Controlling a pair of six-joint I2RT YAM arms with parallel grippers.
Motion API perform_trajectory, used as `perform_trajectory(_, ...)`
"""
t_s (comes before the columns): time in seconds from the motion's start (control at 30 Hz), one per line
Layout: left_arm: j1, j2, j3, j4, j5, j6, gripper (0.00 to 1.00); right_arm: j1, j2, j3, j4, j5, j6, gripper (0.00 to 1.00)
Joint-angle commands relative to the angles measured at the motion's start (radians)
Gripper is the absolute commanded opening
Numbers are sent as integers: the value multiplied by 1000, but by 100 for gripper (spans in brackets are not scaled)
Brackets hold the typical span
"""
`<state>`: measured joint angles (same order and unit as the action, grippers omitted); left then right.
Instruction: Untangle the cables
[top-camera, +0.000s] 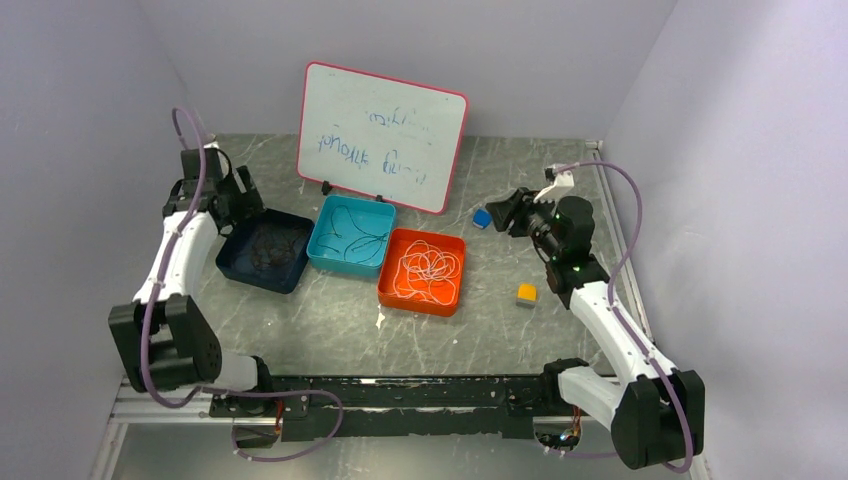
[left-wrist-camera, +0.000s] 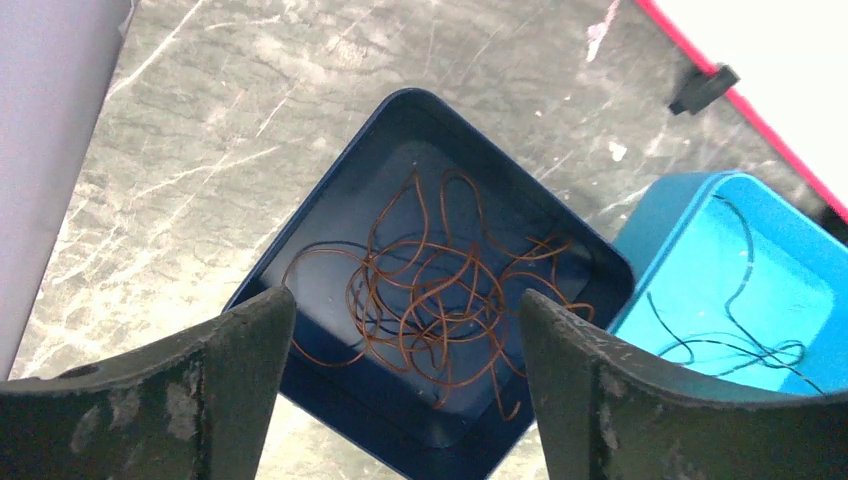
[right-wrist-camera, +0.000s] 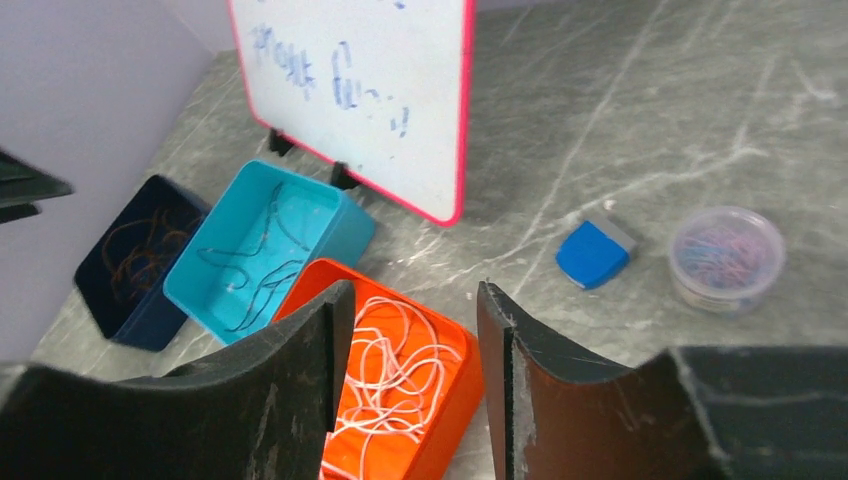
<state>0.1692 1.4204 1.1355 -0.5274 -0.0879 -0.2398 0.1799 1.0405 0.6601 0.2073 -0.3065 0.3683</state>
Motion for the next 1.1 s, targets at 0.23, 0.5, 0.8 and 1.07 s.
perform_trajectory(0.23,6,-359,-132,295,272,-11,100,1,-123,167,-307,469,62,99)
perform_trajectory(0.5,6,-552,-115,328,124,-73,100,2,-271,231,-373,644,-20,100)
perform_trajectory(0.8,6,-691,-193,260,33,-118,100,1,-334,198,-367,603,-16,100)
perform_trajectory(1.07,6,-742,-257,250,52,-118,100,2,-292,196,-453,675,41,100)
